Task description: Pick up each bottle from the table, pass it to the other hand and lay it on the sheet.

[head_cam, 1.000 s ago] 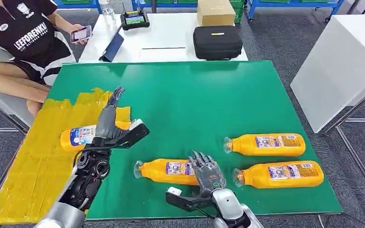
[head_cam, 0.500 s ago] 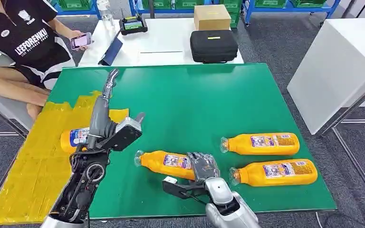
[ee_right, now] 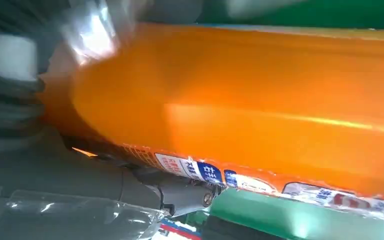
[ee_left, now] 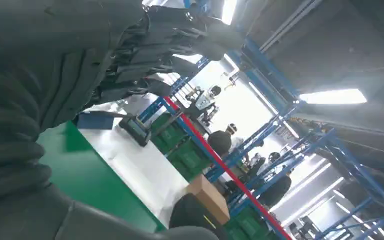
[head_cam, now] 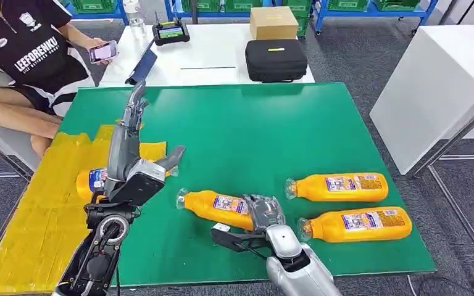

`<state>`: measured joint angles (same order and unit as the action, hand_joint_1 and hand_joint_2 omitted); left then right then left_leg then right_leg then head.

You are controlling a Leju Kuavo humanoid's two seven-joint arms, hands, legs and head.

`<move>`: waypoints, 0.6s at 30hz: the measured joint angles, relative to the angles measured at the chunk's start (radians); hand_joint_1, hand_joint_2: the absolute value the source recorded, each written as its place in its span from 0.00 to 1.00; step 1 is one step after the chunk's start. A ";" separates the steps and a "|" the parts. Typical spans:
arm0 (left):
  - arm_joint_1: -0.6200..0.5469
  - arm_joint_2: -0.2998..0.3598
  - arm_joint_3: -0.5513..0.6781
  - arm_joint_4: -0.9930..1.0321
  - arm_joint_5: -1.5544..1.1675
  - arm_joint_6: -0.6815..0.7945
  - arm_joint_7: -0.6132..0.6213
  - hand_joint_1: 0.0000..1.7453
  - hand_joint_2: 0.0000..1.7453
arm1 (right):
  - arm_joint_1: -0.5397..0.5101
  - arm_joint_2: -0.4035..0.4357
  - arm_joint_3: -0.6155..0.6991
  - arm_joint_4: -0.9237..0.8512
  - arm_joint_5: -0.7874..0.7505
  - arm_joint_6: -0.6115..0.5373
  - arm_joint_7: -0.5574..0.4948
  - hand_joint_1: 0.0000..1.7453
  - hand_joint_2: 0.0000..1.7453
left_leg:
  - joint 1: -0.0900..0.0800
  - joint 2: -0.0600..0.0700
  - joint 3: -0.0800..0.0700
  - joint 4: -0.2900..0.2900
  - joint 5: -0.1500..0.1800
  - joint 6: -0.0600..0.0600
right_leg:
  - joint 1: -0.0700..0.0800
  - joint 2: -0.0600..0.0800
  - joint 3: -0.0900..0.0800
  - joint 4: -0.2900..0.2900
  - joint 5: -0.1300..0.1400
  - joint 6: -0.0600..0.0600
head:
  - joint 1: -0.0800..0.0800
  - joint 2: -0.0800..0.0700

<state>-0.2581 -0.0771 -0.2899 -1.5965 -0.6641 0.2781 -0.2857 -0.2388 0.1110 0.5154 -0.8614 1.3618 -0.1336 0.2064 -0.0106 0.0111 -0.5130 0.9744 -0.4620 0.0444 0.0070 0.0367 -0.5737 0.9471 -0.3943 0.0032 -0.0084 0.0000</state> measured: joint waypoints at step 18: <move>0.051 0.006 0.000 -0.037 0.029 -0.012 -0.013 0.00 1.00 | 0.030 0.002 -0.045 -0.031 -0.013 -0.021 -0.009 1.00 1.00 | -0.001 -0.003 0.011 0.000 -0.005 0.004 | -0.001 -0.002 0.013 -0.001 -0.008 0.005 | 0.000 0.000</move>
<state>-0.2069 -0.0706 -0.2903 -1.6339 -0.6355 0.2659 -0.2987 -0.2092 0.1125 0.4707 -0.8923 1.3489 -0.1541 0.1976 -0.0116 0.0081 -0.5024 0.9747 -0.4669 0.0481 0.0061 0.0348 -0.5606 0.9460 -0.4021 0.0077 -0.0084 0.0000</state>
